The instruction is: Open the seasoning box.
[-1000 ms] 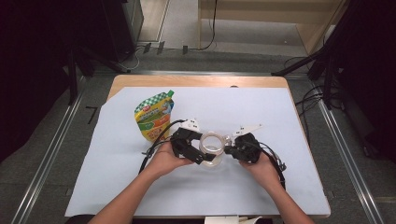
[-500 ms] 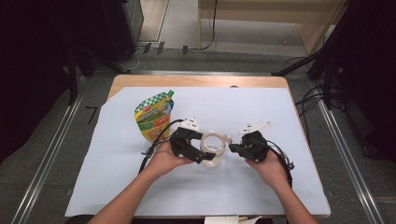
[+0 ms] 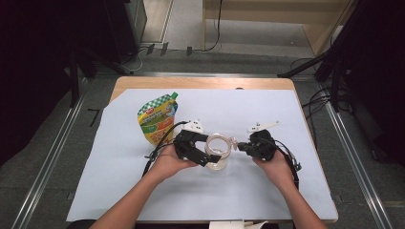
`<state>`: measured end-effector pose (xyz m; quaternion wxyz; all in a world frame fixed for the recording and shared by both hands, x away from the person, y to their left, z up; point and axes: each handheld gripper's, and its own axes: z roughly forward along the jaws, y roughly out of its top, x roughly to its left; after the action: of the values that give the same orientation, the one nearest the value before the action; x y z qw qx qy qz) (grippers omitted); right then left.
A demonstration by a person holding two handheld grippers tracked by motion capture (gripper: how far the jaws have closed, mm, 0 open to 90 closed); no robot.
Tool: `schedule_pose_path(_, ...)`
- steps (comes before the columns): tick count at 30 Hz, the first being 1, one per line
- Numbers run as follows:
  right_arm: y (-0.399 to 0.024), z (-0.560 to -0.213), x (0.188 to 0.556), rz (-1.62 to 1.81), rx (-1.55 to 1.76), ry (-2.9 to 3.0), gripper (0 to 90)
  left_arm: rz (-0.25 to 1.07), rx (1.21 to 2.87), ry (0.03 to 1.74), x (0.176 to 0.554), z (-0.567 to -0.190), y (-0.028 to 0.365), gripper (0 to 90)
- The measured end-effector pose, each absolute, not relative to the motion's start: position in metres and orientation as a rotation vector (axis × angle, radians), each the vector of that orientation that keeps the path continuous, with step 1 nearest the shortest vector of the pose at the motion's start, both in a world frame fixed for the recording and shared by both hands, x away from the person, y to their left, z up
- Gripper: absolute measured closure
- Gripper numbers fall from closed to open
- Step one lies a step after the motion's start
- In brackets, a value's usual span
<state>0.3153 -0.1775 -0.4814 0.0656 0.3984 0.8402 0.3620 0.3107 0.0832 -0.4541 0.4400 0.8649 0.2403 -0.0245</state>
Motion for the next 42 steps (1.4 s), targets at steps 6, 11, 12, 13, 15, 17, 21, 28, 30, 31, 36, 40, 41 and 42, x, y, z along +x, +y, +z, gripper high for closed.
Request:
schedule_pose_path(6, -0.173, -0.482, 0.316, 1.095, 1.183, 2.514, 90.0, -0.052, 2.16, 0.594, 0.31, -0.454, 0.081, 10.8)
schedule_pose_path(11, -0.17, -0.481, 0.314, 1.087, 1.173, 2.504, 90.0, -0.048, 2.157, 0.595, 0.31, -0.457, 0.078, 8.3)
schedule_pose_path(12, -0.17, -0.481, 0.314, 1.088, 1.177, 2.506, 90.0, -0.043, 2.153, 0.587, 0.31, -0.459, 0.077, 8.1)
schedule_pose_path(13, -0.17, -0.481, 0.314, 1.087, 1.182, 2.503, 90.0, -0.039, 2.152, 0.582, 0.31, -0.46, 0.077, 7.7)
schedule_pose_path(15, -0.169, -0.481, 0.314, 1.083, 1.178, 2.501, 90.0, -0.027, 2.145, 0.575, 0.31, -0.462, 0.076, 7.2)
schedule_pose_path(17, -0.169, -0.481, 0.314, 1.084, 1.18, 2.5, 90.0, -0.016, 2.134, 0.572, 0.309, -0.464, 0.074, 6.6)
schedule_pose_path(21, -0.169, -0.481, 0.314, 1.082, 1.179, 2.498, 90.0, 0.03, 2.132, 0.578, 0.306, -0.466, 0.07, 6.8)
schedule_pose_path(28, -0.169, -0.481, 0.314, 1.083, 1.185, 2.496, 90.0, 0.094, 2.172, 0.567, 0.302, -0.459, 0.068, 9.8)
schedule_pose_path(30, -0.169, -0.482, 0.314, 1.086, 1.191, 2.496, 90.0, 0.093, 2.175, 0.569, 0.302, -0.458, 0.068, 9.9)
schedule_pose_path(31, -0.169, -0.482, 0.314, 1.088, 1.192, 2.497, 90.0, 0.092, 2.178, 0.571, 0.302, -0.458, 0.068, 9.9)
schedule_pose_path(36, -0.169, -0.482, 0.314, 1.086, 1.203, 2.494, 90.0, 0.091, 2.183, 0.57, 0.302, -0.457, 0.067, 9.9)
schedule_pose_path(40, -0.169, -0.481, 0.313, 1.085, 1.201, 2.494, 90.0, 0.107, 2.186, 0.561, 0.301, -0.455, 0.067, 10.1)
schedule_pose_path(41, -0.169, -0.482, 0.314, 1.088, 1.194, 2.493, 90.0, 0.107, 2.185, 0.561, 0.301, -0.455, 0.067, 10.1)
schedule_pose_path(42, -0.169, -0.482, 0.314, 1.086, 1.195, 2.494, 90.0, 0.107, 2.184, 0.563, 0.301, -0.455, 0.067, 10.1)
